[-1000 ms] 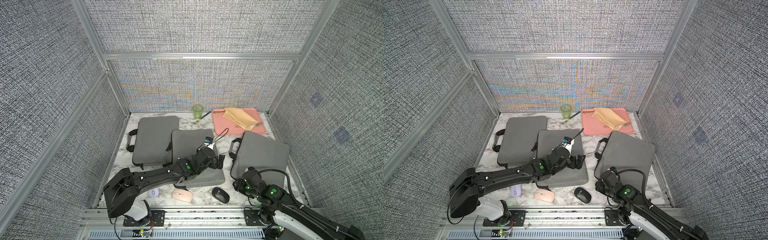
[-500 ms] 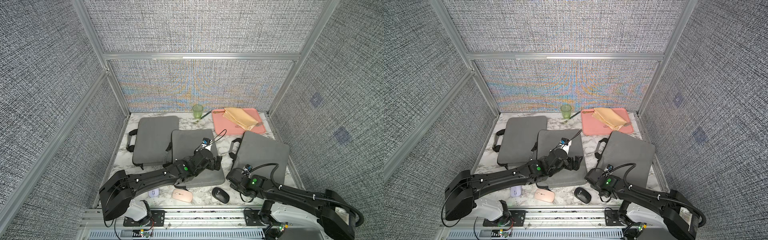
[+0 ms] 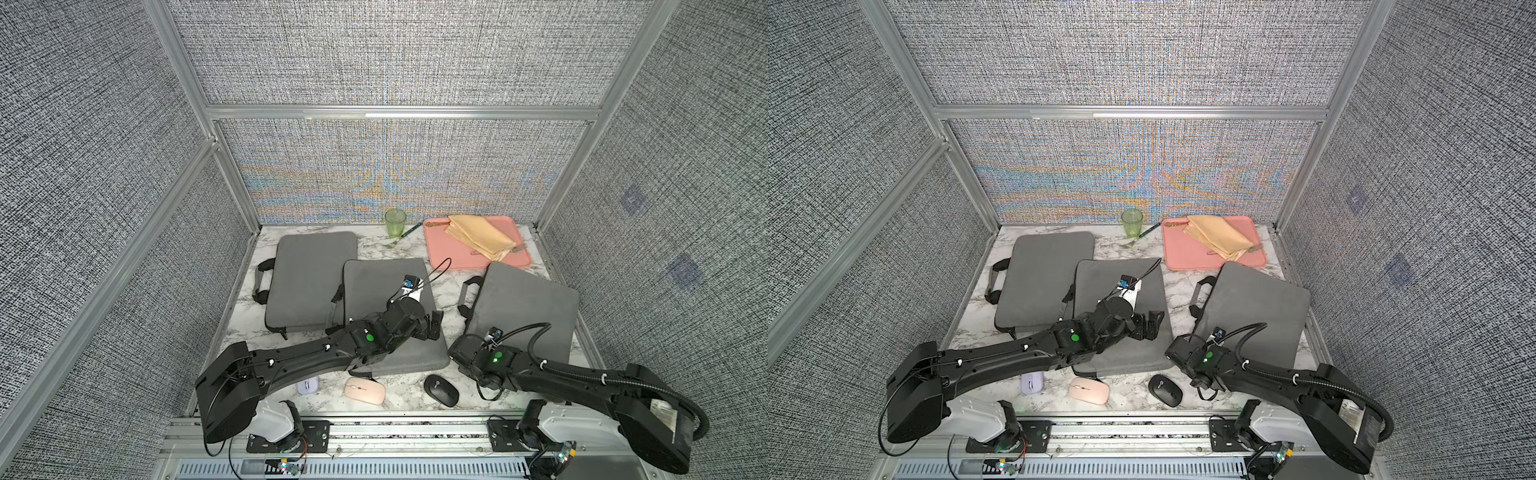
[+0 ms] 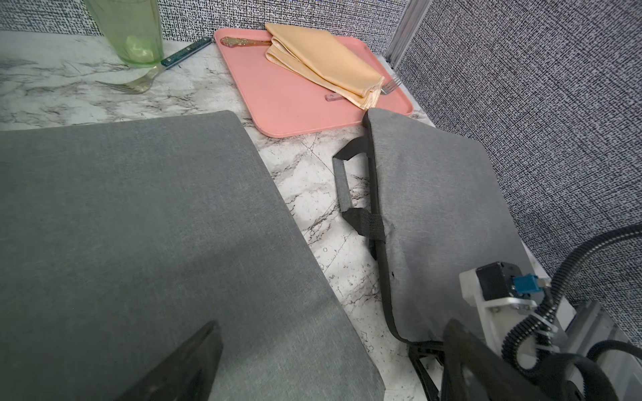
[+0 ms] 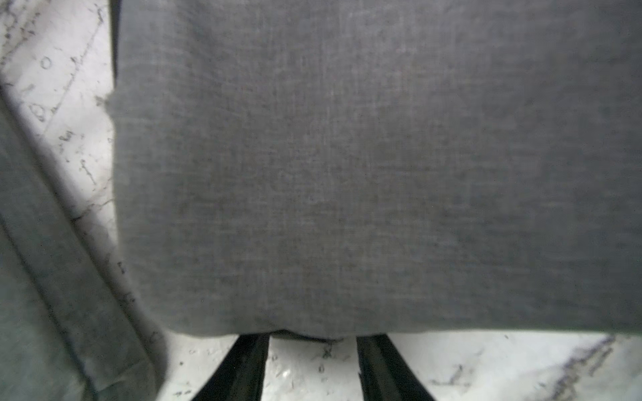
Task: Put the mouse into the laptop bag
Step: Unzip the zipper on the zippered laptop bag.
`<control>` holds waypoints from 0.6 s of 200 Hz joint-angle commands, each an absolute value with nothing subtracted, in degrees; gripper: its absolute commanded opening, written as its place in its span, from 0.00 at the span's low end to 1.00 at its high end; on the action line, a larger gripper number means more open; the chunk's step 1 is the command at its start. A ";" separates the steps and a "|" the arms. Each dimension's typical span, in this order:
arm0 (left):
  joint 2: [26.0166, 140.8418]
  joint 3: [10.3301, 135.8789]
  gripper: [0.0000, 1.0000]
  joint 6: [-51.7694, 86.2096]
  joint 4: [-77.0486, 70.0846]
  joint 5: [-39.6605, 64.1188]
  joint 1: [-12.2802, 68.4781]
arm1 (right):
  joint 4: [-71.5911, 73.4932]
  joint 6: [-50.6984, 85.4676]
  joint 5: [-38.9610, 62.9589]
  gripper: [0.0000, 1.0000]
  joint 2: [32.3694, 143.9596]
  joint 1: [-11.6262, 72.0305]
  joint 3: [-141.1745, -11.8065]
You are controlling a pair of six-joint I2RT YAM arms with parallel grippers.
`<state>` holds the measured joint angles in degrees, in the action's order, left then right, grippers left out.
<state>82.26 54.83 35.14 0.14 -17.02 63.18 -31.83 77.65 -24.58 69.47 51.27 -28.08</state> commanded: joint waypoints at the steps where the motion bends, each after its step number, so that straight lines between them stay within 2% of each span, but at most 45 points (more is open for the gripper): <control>1: 81.82 54.58 0.99 35.51 0.79 -18.02 63.02 | -27.70 76.01 -24.47 0.44 70.59 50.63 -27.76; 27: 81.34 54.32 0.99 35.60 0.79 -18.02 63.02 | -29.08 75.24 -24.42 0.42 72.34 49.89 -28.38; 60: 81.46 54.38 0.99 35.71 0.87 -17.52 63.01 | -30.82 74.86 -24.62 0.10 71.89 49.53 -27.76; 77: 81.62 54.56 0.99 35.69 0.88 -17.32 62.89 | -30.96 74.62 -24.73 0.00 69.91 49.48 -26.94; 120: 82.60 54.99 0.99 35.86 0.46 -16.84 62.93 | -31.94 72.52 -23.78 0.00 62.95 49.49 -25.31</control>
